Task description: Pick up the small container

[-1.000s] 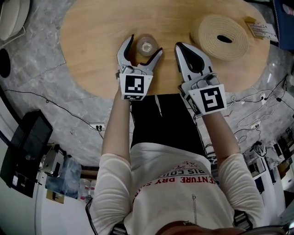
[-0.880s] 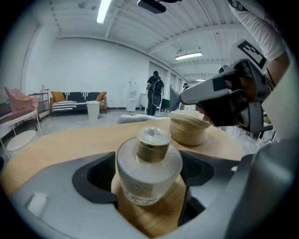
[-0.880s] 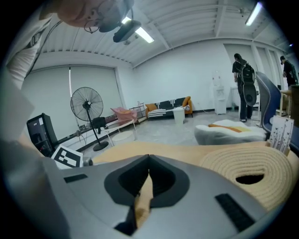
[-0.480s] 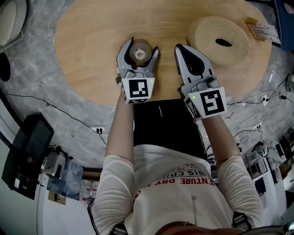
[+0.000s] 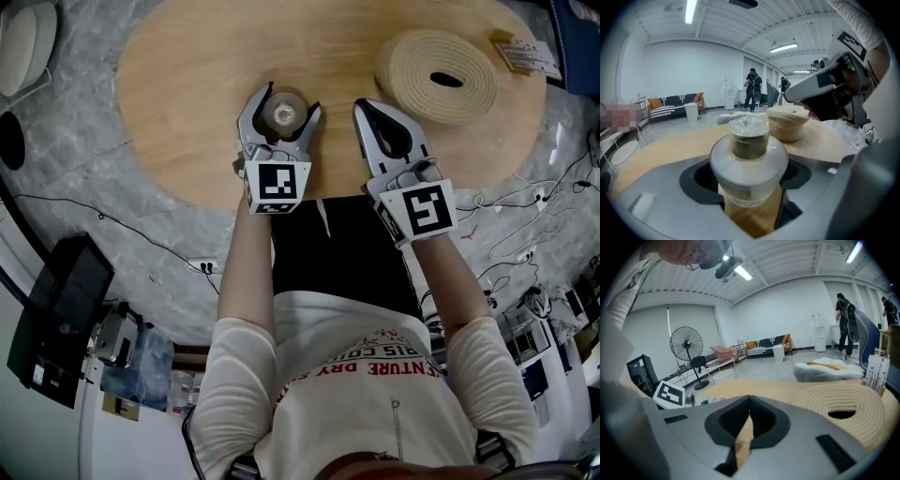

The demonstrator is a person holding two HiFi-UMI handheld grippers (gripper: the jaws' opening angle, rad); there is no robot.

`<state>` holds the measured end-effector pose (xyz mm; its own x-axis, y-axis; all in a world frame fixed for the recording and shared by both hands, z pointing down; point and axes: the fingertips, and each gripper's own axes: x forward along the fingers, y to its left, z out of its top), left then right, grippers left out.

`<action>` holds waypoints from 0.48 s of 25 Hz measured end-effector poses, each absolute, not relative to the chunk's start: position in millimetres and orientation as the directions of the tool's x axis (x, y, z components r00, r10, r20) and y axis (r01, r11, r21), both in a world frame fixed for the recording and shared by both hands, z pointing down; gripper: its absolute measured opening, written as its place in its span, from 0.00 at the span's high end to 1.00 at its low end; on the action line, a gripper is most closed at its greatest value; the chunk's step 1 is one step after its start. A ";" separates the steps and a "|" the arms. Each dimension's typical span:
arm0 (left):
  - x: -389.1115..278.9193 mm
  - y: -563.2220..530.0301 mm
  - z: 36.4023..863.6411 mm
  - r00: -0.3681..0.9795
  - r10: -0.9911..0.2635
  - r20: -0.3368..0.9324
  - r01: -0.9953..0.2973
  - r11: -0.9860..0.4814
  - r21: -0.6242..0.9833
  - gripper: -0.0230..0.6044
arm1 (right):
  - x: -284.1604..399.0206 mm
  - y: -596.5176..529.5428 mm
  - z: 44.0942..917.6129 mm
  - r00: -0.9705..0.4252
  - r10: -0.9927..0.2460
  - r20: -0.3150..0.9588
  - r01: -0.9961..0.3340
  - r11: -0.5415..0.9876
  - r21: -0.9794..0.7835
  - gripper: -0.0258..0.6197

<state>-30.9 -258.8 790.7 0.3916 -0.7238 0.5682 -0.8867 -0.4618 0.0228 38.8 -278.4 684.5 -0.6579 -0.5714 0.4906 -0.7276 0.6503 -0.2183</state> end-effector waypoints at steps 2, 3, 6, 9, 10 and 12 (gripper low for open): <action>-31.7 -255.9 772.0 0.409 -0.725 0.554 -0.881 -0.472 0.032 0.43 | 36.4 -277.9 673.5 -0.655 -0.574 0.492 -0.726 0.658 -0.199 0.97; -32.9 -254.6 761.3 0.416 -0.726 0.547 -0.878 -0.478 0.033 0.43 | 34.5 -277.9 667.0 -0.654 -0.576 0.490 -0.727 0.658 -0.196 0.97; -35.9 -252.2 725.0 0.434 -0.732 0.525 -0.868 -0.496 0.026 0.43 | 29.9 -278.2 643.5 -0.656 -0.584 0.478 -0.728 0.658 -0.193 0.97; -38.0 -250.1 684.5 0.445 -0.746 0.495 -0.861 -0.508 0.009 0.43 | 26.2 -276.2 615.9 -0.656 -0.593 0.467 -0.729 0.659 -0.186 0.97; -39.1 -249.1 670.1 0.449 -0.751 0.484 -0.859 -0.512 0.001 0.43 | 24.2 -274.5 606.4 -0.656 -0.595 0.464 -0.728 0.661 -0.182 0.97; -41.3 -247.1 640.2 0.457 -0.761 0.460 -0.853 -0.521 -0.015 0.43 | 20.4 -270.9 586.9 -0.656 -0.600 0.458 -0.727 0.665 -0.171 0.97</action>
<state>-41.3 -247.1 640.2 0.4566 -0.7613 0.4603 -0.8534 -0.5211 -0.0153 20.4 -270.9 586.9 -0.6564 -0.5997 0.4578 -0.7269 0.6650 -0.1711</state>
